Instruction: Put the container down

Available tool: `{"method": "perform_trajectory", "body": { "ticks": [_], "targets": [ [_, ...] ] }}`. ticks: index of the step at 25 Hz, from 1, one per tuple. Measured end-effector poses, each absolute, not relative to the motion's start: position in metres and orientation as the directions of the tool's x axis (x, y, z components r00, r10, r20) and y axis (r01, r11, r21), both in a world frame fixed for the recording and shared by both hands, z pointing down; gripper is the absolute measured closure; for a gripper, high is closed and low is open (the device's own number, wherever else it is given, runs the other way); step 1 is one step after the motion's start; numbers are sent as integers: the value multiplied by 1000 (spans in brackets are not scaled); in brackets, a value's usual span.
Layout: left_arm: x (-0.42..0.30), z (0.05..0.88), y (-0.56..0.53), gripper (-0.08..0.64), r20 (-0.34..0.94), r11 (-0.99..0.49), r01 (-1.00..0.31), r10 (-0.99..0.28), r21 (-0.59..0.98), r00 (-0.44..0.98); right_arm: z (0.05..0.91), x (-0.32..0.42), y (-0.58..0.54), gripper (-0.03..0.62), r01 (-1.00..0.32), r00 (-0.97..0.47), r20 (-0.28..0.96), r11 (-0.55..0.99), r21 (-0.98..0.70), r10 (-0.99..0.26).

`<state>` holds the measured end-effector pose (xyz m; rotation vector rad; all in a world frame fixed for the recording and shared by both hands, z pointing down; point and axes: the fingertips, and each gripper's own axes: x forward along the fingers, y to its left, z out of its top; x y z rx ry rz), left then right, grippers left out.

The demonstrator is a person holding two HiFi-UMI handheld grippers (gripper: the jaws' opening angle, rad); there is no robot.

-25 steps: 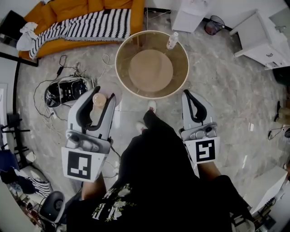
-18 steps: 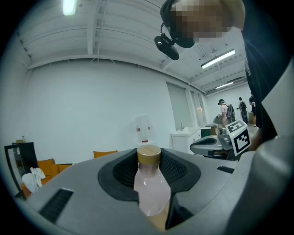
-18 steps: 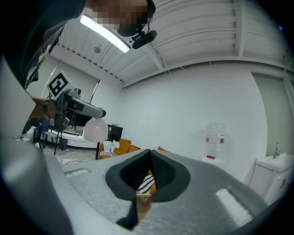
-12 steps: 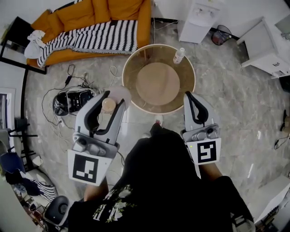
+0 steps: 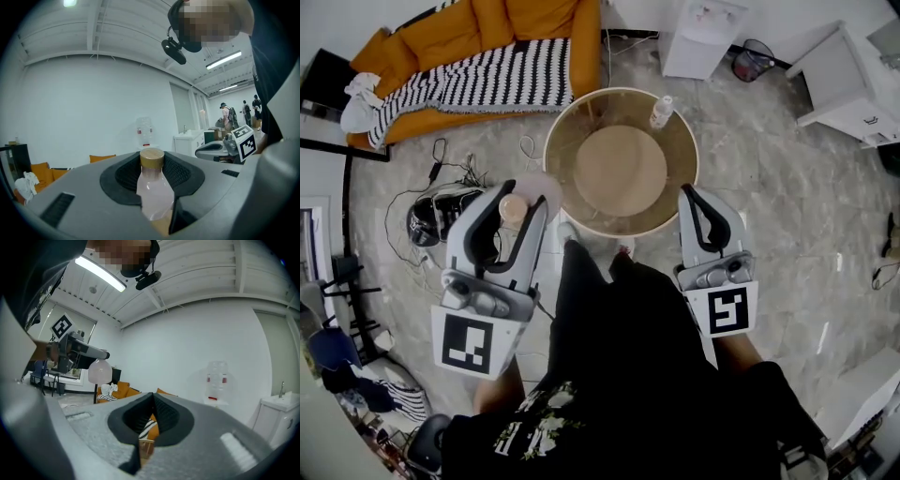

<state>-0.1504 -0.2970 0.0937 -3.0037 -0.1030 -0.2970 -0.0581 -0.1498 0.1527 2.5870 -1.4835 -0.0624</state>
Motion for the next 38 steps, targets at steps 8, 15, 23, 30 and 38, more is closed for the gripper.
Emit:
{"method": "perform_trajectory", "body": {
  "ticks": [8, 15, 23, 30, 38],
  "targets": [
    [-101, 98, -313, 411, 201, -970, 211, 185, -119, 962, 153, -22, -157, 597, -787, 608, 44, -596, 159, -792],
    [-55, 95, -327, 411, 206, -930, 351, 324, -112, 923, 146, 2, -178, 597, -722, 687, 48, -674, 156, -725],
    [-26, 99, -357, 411, 217, -853, 500, 466, -147, 858, 138, 13, -216, 597, -619, 782, 42, -768, 164, -622],
    [5, 126, -376, 411, 235, -772, 624, 589, -120, 774, 159, 20, -239, 597, -521, 853, 91, -844, 127, -513],
    [27, 178, -366, 411, 308, -750, 658, 611, -71, 729, 195, 24, -235, 597, -497, 864, 157, -861, 108, -479]
  ]
}}
